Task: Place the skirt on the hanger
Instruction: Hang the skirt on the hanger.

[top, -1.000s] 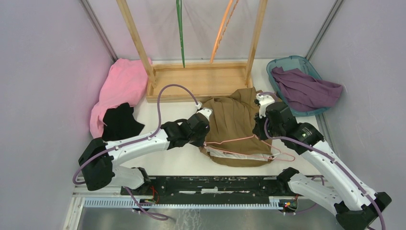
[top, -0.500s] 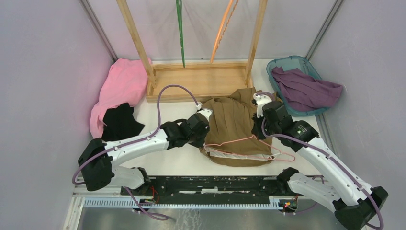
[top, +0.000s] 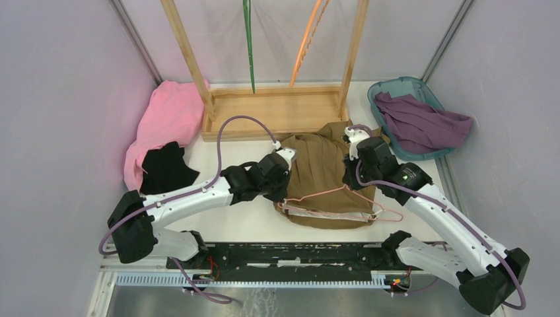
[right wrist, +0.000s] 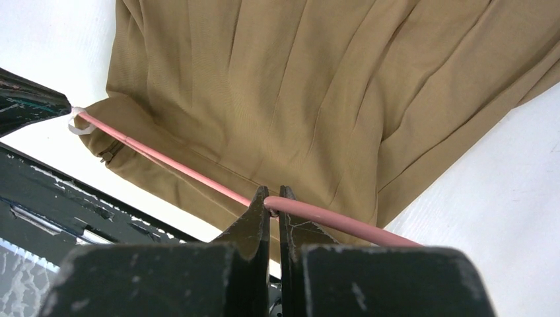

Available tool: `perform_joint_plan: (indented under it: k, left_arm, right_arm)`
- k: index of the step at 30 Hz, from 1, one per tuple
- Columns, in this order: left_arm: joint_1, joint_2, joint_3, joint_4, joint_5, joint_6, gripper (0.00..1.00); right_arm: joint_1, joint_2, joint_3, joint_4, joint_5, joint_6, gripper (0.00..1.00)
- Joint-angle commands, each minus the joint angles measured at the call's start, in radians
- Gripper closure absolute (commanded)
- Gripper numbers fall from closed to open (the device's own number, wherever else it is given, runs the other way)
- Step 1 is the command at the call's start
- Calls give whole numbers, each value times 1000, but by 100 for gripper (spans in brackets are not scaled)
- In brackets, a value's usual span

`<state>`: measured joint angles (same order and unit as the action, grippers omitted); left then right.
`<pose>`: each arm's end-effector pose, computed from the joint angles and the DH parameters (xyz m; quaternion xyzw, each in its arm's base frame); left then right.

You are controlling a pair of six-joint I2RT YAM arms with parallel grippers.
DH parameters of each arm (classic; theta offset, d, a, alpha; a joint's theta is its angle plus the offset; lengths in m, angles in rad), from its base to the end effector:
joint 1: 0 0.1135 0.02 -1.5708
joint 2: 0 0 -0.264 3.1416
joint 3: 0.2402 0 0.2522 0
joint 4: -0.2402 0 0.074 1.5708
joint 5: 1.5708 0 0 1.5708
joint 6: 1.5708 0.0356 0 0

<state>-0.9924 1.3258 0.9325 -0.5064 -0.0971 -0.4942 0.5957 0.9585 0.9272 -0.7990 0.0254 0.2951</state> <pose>0.1523 -0.2269 0.2455 0.2170 0.9179 -0.1888 0.2732 0.1569 0.1053 0.3010 -0.1350 0.9223 0.1452 0.3316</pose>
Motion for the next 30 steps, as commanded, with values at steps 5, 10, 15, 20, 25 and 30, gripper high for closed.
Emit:
perform_joint_plan:
  k: [5,10,15,20,25,30]
  left_arm:
    - [-13,9,73,78,35,10,97]
    - [-21,20,78,81,36,11,97]
    - [-20,-5,71,63,11,13,97]
    - [-20,-37,89,24,-32,12,97]
    - [-21,-57,105,-16,-62,2,96]
    - [-19,-76,105,-84,-124,-21,96]
  right_arm:
    - [1,16,-27,148,-10,56,99]
    - [2,27,-46,212,-24,87,99]
    - [1,32,-74,261,-41,109,99]
    - [1,48,-109,321,-90,128,99]
    - [1,56,-126,349,-120,134,99]
    - [1,26,-129,344,-101,132,99]
